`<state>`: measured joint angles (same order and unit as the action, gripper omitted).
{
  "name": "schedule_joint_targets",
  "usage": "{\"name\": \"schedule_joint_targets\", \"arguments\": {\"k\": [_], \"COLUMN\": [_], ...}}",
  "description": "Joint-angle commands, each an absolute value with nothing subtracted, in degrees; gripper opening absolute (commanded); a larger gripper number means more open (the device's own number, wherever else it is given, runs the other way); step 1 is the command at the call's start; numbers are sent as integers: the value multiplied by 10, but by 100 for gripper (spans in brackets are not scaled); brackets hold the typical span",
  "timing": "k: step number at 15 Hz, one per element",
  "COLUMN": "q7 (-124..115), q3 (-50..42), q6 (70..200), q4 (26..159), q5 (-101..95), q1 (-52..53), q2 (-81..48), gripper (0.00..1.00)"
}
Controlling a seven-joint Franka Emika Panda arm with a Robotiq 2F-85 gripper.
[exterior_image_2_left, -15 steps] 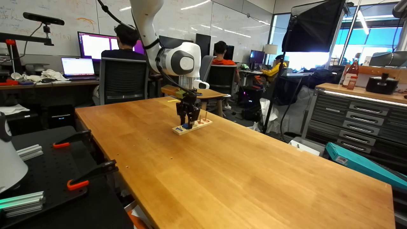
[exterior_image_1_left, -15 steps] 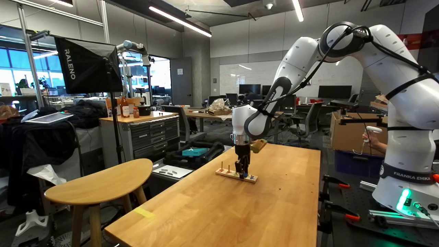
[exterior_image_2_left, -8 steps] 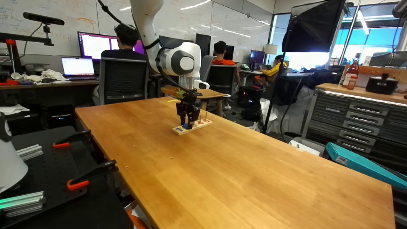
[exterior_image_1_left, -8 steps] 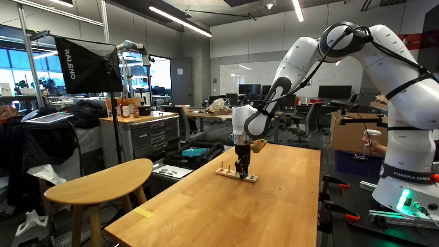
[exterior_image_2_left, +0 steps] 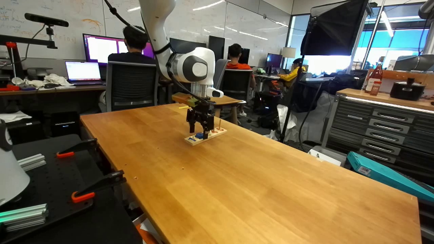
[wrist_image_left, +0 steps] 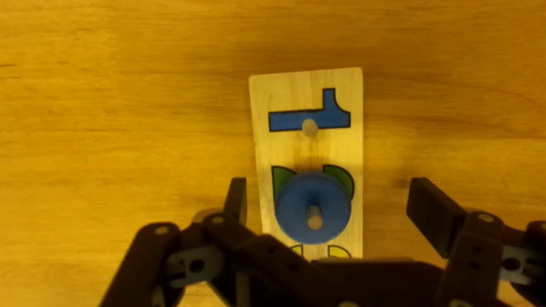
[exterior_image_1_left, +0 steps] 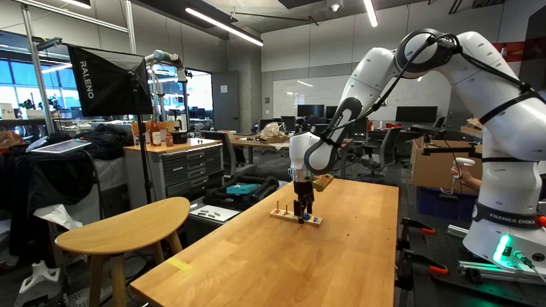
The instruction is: Remove the blue object on the second spike of the abacus and place it on the table
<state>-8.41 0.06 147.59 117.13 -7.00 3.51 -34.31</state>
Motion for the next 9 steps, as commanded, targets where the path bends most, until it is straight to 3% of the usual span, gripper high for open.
{"name": "schedule_joint_targets", "arguments": {"k": [1, 8, 9], "q7": [-77, -66, -65], "q3": [-2, 12, 12], "q6": [1463, 1462, 1463], "q4": [1155, 1154, 1153], "q5": [-56, -30, -29], "q1": [41, 31, 32], "q2": [-348, -346, -346], "gripper": [100, 100, 89]}}
